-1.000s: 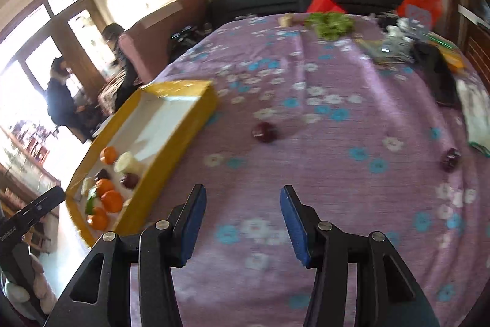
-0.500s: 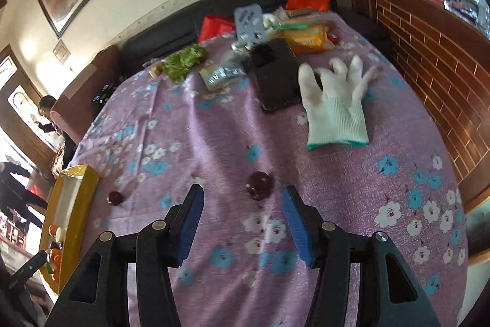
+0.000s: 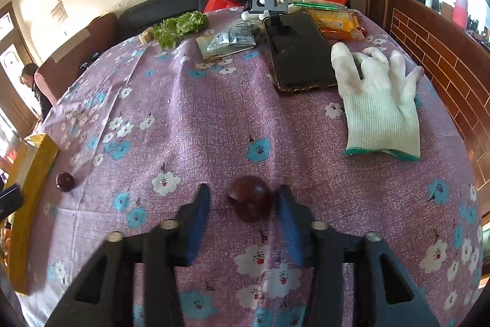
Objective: Organize fruits
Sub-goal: 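Grasp a dark plum with the right tool while the left tool grasps another plum, then carry both plums over the tray and open both tools to drop them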
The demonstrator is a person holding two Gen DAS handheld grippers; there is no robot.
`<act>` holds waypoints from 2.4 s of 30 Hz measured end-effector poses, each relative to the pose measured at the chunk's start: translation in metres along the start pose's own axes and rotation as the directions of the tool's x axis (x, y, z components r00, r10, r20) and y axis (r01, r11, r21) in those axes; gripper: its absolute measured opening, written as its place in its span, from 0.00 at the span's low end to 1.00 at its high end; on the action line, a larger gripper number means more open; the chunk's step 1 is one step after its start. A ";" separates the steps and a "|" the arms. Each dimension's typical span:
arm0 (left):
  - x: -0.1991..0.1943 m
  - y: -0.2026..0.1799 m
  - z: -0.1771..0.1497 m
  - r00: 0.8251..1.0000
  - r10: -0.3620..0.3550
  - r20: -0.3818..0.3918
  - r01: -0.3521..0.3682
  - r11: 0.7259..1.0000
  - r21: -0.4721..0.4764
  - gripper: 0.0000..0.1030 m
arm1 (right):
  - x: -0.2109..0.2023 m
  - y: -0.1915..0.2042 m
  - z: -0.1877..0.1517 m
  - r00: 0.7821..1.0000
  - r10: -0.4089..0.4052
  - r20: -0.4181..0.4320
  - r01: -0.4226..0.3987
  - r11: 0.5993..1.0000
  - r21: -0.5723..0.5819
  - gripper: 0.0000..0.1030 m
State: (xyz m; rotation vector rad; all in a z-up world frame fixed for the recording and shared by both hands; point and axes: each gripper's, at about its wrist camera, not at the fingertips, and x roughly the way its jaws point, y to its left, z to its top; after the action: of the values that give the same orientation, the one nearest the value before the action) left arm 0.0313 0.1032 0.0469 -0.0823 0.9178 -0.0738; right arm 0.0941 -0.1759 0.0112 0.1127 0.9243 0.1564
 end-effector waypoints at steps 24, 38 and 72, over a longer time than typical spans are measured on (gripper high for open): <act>-0.065 0.018 -0.026 0.992 -0.020 0.123 0.024 0.999 -0.031 0.26 | -0.023 0.013 -0.005 0.989 0.133 0.067 -0.133 0.991 -0.009 0.30; -0.129 0.171 -0.045 0.973 0.208 0.096 -0.184 0.959 -0.216 0.27 | -0.078 0.187 -0.001 0.939 0.344 0.027 -0.326 0.911 -0.254 0.31; -0.140 0.209 -0.056 0.967 0.233 0.100 -0.185 0.917 -0.354 0.71 | -0.032 0.362 -0.044 0.923 0.341 -0.176 -0.384 0.800 -0.462 0.42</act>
State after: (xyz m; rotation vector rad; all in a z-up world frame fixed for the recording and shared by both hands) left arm -0.0919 0.3232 0.1027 -0.3089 0.7854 0.2910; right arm 0.0086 0.1754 0.0690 -0.1937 0.9143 0.7571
